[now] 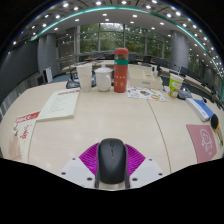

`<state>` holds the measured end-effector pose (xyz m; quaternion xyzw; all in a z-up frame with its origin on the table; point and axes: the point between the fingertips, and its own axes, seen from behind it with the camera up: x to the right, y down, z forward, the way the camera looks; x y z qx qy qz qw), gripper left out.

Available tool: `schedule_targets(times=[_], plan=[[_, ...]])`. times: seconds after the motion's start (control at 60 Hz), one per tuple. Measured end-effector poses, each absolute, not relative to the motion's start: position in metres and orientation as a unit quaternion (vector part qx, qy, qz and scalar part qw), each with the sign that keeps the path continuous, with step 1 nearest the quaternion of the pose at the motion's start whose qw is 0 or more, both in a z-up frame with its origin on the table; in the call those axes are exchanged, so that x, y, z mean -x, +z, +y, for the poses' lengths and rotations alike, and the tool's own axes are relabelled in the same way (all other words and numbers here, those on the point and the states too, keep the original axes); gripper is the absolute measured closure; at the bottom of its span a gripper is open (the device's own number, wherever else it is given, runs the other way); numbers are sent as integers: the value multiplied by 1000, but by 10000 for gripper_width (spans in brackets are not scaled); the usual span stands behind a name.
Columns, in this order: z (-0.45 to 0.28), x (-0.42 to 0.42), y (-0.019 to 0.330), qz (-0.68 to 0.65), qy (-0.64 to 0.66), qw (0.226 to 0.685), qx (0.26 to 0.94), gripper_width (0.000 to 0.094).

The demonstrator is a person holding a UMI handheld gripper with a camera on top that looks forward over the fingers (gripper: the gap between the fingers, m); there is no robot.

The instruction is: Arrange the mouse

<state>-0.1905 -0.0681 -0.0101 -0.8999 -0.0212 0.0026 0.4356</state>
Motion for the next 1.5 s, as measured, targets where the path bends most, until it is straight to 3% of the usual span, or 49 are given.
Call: schedule_targets(times=[0.1,0.217,0.3,0.433,0.483,0.567,0.7,0.867,1.0,1.05,1.133,1.3,1.5], plan=[[-68,186,21,-25,9,454,891,609],[-63,165,113,-19,28,513,857,609],[-59,115,189,-1,28,558,829,609],[-52,-7,241,39,2,588,808,611],[-49,-56,235,45,-16,586,809,611],[-54,-131,198,56,-39,559,826,612],[-64,-205,98,73,-44,494,865,612],[-75,-229,18,70,-25,448,891,603],[-80,-222,-11,64,-1,425,903,478],[-81,-224,-8,59,-4,429,901,425],[-89,-224,4,60,-14,428,902,67],[-128,-211,55,60,-27,440,896,79],[-225,-184,134,66,-59,459,884,83]])
